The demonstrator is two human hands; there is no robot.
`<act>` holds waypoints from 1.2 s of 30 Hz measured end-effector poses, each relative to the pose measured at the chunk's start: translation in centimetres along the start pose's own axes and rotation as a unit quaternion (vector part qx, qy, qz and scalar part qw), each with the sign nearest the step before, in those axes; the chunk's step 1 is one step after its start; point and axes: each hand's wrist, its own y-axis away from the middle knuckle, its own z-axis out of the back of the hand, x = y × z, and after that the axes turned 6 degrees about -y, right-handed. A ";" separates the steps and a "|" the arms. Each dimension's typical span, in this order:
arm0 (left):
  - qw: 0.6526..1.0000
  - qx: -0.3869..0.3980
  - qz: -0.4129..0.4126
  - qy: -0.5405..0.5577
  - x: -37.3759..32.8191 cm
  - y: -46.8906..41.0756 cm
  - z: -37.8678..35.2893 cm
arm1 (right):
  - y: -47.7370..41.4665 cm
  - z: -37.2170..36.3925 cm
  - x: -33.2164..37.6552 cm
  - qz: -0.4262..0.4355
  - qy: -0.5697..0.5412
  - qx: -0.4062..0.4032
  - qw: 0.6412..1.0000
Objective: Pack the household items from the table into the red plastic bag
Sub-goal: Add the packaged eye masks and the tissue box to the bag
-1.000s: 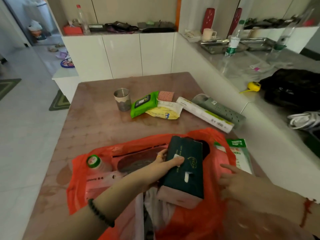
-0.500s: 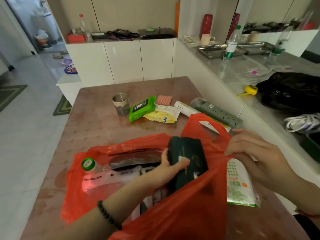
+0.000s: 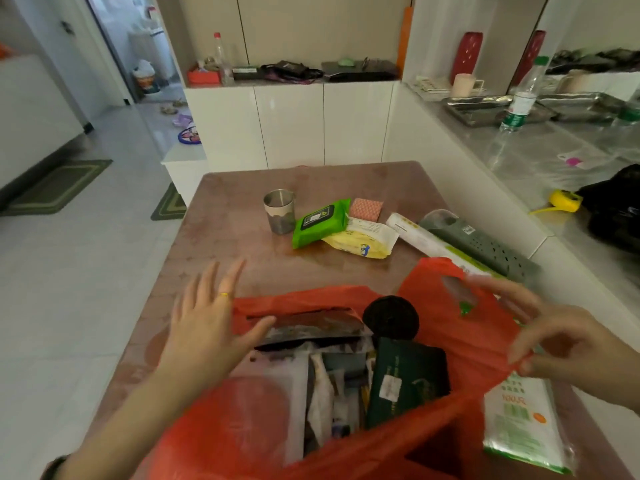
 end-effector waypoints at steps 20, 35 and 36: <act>0.794 0.122 0.233 0.548 11.7 0.2 3.1 | -11.1 -4.8 -3.2 -0.457 -0.046 -0.028 0.888; 0.753 0.036 0.143 0.642 9.6 -8.7 15.2 | -19.6 2.6 10.3 -0.269 -0.158 -0.228 0.922; 0.758 0.029 0.121 0.640 9.1 -9.4 16.4 | -20.2 2.6 11.7 -0.259 -0.150 -0.224 0.928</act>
